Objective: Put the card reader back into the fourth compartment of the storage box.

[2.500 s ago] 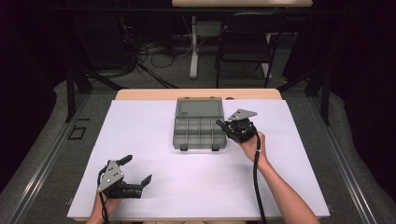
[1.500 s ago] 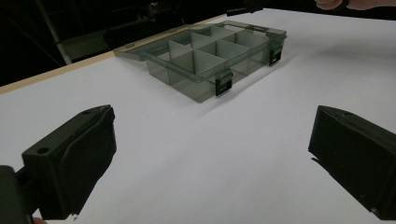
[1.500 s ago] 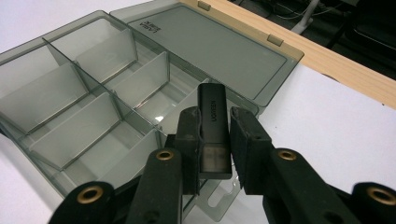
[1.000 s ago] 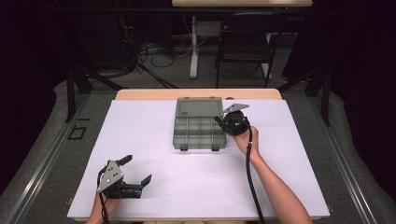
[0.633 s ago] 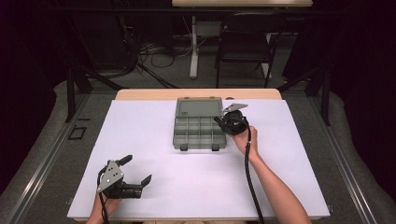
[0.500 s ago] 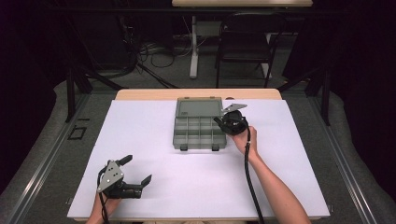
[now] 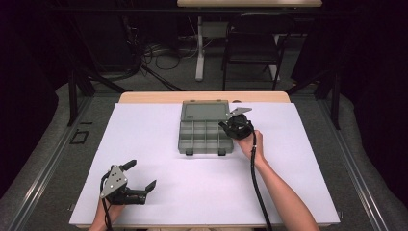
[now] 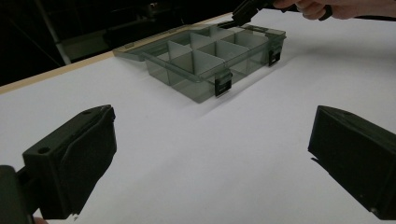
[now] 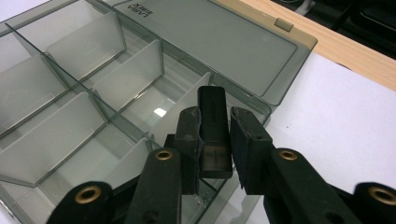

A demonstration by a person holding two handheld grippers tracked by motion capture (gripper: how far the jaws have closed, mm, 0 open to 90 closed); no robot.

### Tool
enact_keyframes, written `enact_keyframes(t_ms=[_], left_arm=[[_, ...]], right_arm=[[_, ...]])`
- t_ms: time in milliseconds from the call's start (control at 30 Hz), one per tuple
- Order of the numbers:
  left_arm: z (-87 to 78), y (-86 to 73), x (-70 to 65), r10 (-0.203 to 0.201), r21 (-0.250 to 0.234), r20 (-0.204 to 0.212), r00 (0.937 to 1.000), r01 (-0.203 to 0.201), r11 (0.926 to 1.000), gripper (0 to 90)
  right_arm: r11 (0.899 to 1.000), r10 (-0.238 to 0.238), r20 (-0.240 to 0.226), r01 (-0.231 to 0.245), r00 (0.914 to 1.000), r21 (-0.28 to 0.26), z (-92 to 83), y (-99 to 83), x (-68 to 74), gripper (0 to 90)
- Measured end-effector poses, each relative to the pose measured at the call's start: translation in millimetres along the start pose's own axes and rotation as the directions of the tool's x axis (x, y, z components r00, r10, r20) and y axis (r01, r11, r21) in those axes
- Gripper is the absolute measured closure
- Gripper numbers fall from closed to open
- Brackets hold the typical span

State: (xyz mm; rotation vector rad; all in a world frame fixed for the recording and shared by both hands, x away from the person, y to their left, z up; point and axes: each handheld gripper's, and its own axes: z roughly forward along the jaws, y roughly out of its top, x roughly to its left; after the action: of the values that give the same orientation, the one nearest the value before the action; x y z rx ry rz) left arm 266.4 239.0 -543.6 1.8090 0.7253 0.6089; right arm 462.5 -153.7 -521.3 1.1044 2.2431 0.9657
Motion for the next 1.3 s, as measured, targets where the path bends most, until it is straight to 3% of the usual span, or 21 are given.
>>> enact_keyframes(t_ms=[133,267,400,600,933,1300], left_arm=[[0.2,0.1,-0.2,-0.002,-0.001,0.0,1.0,0.002,1.0,1.0],[1.1,0.3,0.2,0.001,0.001,0.003,1.0,-0.001,1.0,1.0],[2.4,0.3,0.9,-0.002,0.004,0.001,1.0,0.002,1.0,1.0],[1.1,0.0,0.1,0.0,0.004,0.001,1.0,0.0,1.0,1.0],[-1.4,-0.3,-0.2,0.0,-0.002,0.003,1.0,0.0,1.0,1.0],[-1.3,-0.2,-0.5,0.001,0.0,0.002,1.0,-0.001,1.0,1.0]], right_arm=[[0.999,0.044,-0.007,-0.044,0.999,0.008,0.1,-0.2,-1.3,44.3],[0.998,0.069,-0.035,-0.069,0.997,-0.007,-8.3,0.1,-4.7,26.7],[0.996,0.084,-0.077,-0.085,0.9935,-0.008,-17.6,-1.2,-7.4,16.3],[0.998,0.068,-0.105,-0.069,0.9922,-0.003,-30.9,-4.5,-4.8,10.1],[1.0,0.012,-0.159,-0.012,0.9872,-0.003,-49.6,-9.5,9.4,7.0],[1.0,-0.014,-0.208,0.014,0.978,0.001,-65.2,-18.9,19.3,5.3]])
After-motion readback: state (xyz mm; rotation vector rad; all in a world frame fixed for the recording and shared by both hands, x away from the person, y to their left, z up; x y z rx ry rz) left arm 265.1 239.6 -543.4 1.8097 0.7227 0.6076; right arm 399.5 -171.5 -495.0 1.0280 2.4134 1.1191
